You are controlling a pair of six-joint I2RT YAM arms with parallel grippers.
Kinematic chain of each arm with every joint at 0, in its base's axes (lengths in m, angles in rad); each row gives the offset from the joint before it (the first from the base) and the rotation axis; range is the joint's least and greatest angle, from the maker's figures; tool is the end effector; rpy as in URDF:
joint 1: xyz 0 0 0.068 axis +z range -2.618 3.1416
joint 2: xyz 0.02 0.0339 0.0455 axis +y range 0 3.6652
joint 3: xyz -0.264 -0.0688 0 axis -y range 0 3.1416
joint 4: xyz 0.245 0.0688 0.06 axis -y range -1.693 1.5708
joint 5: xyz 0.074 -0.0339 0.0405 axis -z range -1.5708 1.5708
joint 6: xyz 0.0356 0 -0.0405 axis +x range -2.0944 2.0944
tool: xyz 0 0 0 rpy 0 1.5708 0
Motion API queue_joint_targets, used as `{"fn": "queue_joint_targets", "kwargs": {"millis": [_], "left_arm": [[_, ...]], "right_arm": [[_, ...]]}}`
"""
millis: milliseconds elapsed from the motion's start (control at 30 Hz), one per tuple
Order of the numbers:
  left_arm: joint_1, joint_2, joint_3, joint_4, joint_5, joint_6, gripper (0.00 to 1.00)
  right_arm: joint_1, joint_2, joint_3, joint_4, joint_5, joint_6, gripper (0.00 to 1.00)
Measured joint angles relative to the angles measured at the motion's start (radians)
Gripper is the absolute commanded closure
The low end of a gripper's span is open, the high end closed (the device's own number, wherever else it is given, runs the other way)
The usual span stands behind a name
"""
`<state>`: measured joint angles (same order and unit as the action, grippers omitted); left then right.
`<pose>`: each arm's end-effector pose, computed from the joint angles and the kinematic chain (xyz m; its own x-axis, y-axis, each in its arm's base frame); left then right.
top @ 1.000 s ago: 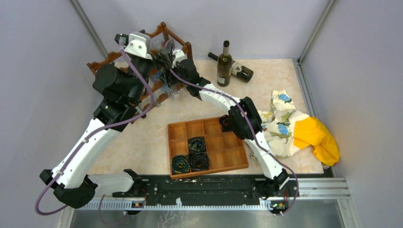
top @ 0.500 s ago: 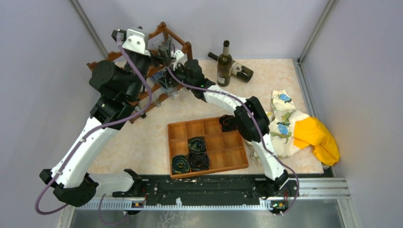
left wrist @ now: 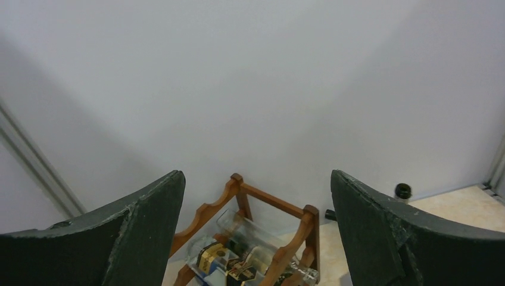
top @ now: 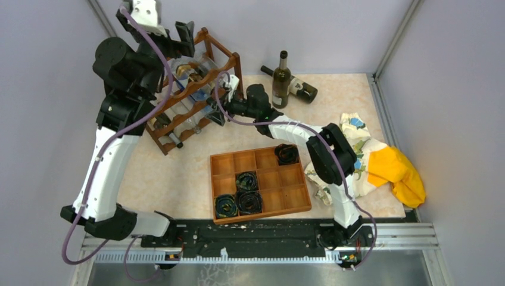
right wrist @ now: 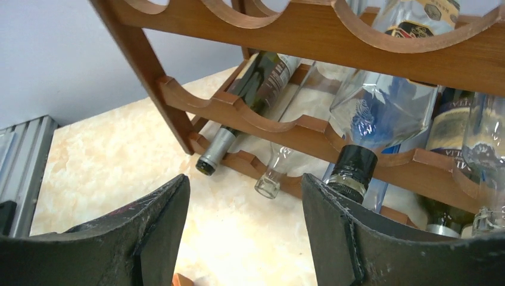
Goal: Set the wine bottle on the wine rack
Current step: Place the wine bottle in the wine rack, then adjust the wine bottle in the wine rack.
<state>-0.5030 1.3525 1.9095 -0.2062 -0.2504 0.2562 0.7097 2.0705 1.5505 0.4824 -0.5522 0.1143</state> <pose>0.2154 -0.1084 0.5890 0.3579 0.0833 -0.9300 0.1783 0.9716 0.1556 0.3619 0.3355 0.2716 -0.1370 0.0104 -0.9905 -0.9429 0.3051 0.1336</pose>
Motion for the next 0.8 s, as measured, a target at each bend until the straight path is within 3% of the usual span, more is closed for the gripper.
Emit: {"fn": "queue_joint_targets", "kwargs": {"millis": [233, 467, 533, 667, 800], "left_arm": [[0.127, 0.105, 0.16, -0.164, 0.102, -0.113, 0.03], [0.169, 0.119, 0.178, -0.266, 0.149, -0.169, 0.03], [0.174, 0.113, 0.163, -0.27, 0.151, -0.179, 0.04], [0.177, 0.096, 0.125, -0.276, 0.161, -0.196, 0.04], [0.179, 0.076, 0.077, -0.273, 0.173, -0.212, 0.04]], "right_arm": [[-0.024, -0.086, -0.18, 0.156, -0.076, -0.087, 0.32], [-0.047, -0.109, -0.299, 0.249, -0.158, -0.179, 0.34], [-0.048, -0.109, -0.299, 0.249, -0.177, -0.199, 0.41], [-0.051, -0.099, -0.28, 0.238, -0.204, -0.228, 0.68], [-0.051, -0.075, -0.229, 0.206, -0.212, -0.242, 0.82]]}}
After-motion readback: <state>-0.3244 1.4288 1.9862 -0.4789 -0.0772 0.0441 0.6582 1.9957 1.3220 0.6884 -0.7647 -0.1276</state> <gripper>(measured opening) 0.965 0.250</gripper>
